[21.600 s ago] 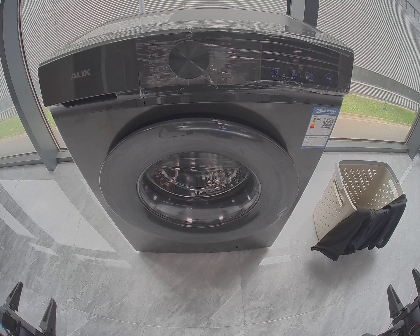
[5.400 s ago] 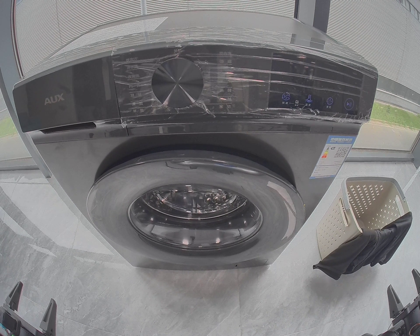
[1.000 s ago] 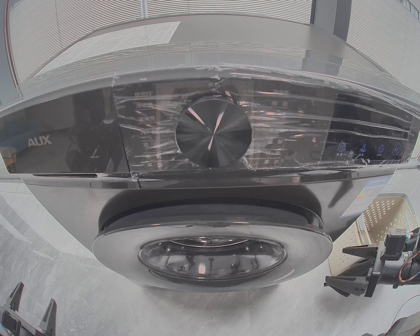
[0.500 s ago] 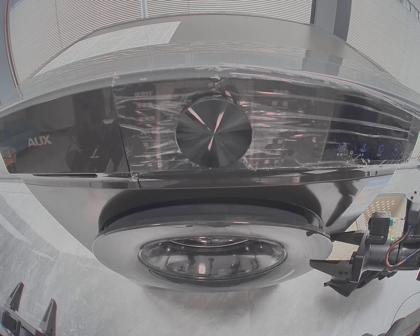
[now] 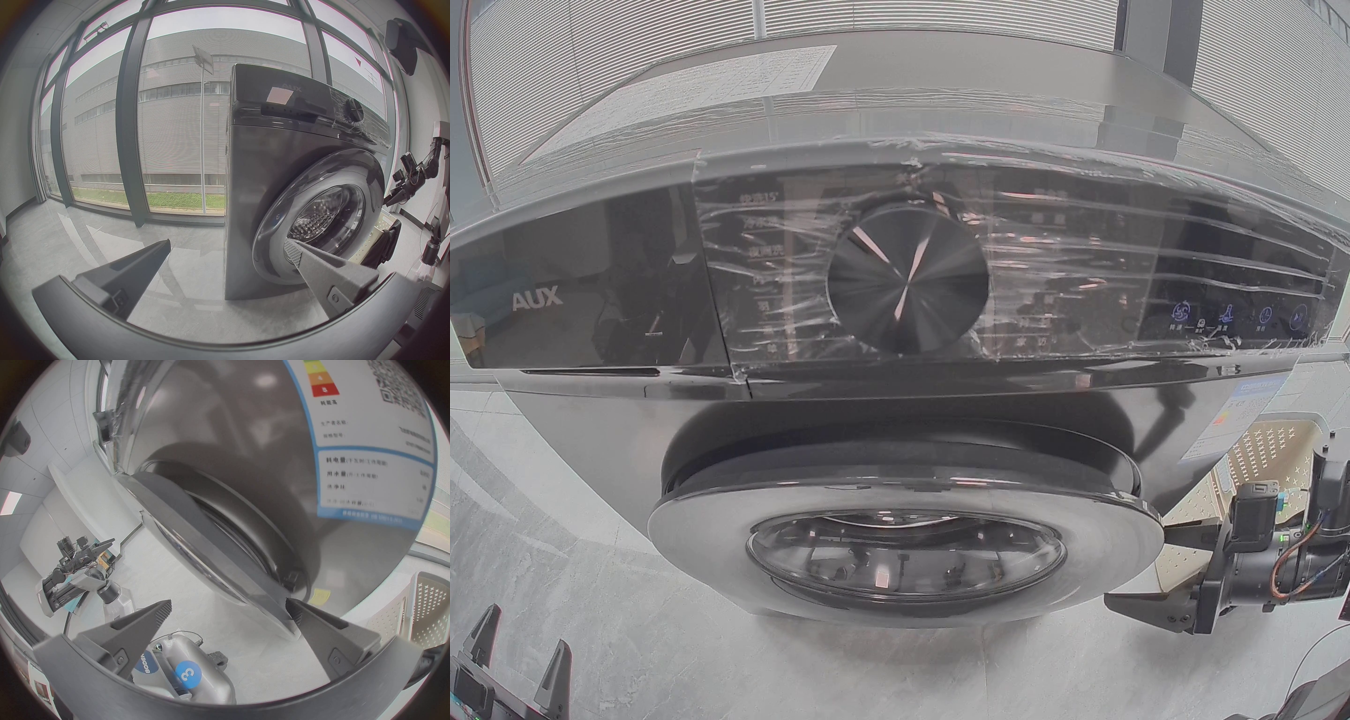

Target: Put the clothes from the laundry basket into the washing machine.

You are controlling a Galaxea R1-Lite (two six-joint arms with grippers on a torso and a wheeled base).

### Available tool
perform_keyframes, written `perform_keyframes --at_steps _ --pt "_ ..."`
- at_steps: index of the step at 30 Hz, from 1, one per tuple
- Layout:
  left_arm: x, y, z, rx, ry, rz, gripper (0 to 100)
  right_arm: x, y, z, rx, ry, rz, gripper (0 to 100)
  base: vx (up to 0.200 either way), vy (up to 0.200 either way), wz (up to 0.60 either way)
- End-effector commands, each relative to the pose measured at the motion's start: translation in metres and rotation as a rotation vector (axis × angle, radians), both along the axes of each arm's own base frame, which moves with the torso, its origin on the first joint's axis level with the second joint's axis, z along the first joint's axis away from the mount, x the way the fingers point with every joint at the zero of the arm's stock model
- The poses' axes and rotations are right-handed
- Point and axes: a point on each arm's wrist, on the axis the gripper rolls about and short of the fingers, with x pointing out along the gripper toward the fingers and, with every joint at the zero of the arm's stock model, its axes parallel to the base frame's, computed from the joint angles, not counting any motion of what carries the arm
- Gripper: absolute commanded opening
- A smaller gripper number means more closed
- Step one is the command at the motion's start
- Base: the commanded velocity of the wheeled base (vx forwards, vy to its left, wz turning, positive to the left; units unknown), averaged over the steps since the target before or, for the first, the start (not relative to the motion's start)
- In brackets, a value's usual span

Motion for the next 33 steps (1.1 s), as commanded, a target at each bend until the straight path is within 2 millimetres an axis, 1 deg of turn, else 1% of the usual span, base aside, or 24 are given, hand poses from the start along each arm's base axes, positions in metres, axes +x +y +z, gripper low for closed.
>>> perform_keyframes --at_steps 1,5,11,14,15,17,20,21,23,24,25,26,30,31,32,33 --pt "0.000 0.000 -0.005 0.000 0.003 0.000 100 -0.009 -0.004 0.003 0.013 -0.028 0.003 100 0.000 0.000 0.00" --pt "0.000 0.000 -0.005 0.002 0.003 0.002 100 -0.001 -0.003 0.008 0.020 -0.042 -0.016 100 0.000 0.000 0.00" --pt "0.000 0.000 -0.005 0.003 0.001 0.000 100 0.022 0.002 0.011 0.006 -0.035 -0.061 100 0.000 0.000 0.00" --pt "0.000 0.000 -0.005 0.005 0.001 0.002 100 0.029 0.007 0.008 -0.009 -0.017 -0.063 100 0.000 0.000 0.00" --pt "0.000 0.000 -0.005 0.005 0.001 0.002 100 0.029 0.008 0.006 -0.012 -0.012 -0.057 100 0.000 0.000 0.00" --pt "0.000 0.000 -0.005 0.003 0.001 -0.001 100 0.027 0.012 0.005 -0.015 -0.007 -0.035 100 -0.200 0.000 0.00" --pt "0.000 0.000 -0.005 0.005 0.001 0.002 100 0.019 0.014 0.002 -0.021 0.006 -0.009 100 -0.200 0.000 0.00" --pt "0.000 0.000 -0.005 0.005 0.003 0.000 100 0.014 0.014 0.000 -0.022 0.007 0.004 100 -0.200 0.000 0.00" --pt "0.000 0.000 -0.005 0.005 0.001 0.000 100 0.004 0.013 -0.003 -0.025 0.011 0.024 100 0.000 0.000 0.00" --pt "0.000 0.000 -0.005 0.005 0.001 0.000 100 0.004 0.013 -0.003 -0.025 0.011 0.024 100 0.000 0.000 0.00" --pt "0.000 0.000 -0.005 0.005 0.003 -0.001 100 -0.003 0.010 -0.004 -0.025 0.010 0.031 100 0.000 0.000 0.00" --pt "0.000 0.000 -0.005 0.005 0.003 0.002 100 -0.005 0.009 -0.004 -0.022 0.006 0.031 100 0.000 0.000 0.00" --pt "0.000 0.000 -0.005 0.005 0.001 0.002 100 -0.001 0.008 0.000 -0.012 -0.012 0.014 100 0.000 0.000 0.00" --pt "0.000 0.000 -0.005 0.002 0.003 -0.001 100 0.003 0.009 0.004 -0.006 -0.021 0.006 100 0.000 0.000 0.00" --pt "0.000 0.000 -0.005 -0.003 0.001 0.002 100 0.012 0.009 0.008 -0.001 -0.029 -0.023 100 0.000 0.000 0.00" --pt "0.000 0.000 -0.005 -0.003 0.003 0.002 100 0.021 0.010 0.008 -0.003 -0.015 -0.049 100 0.000 0.000 0.00"
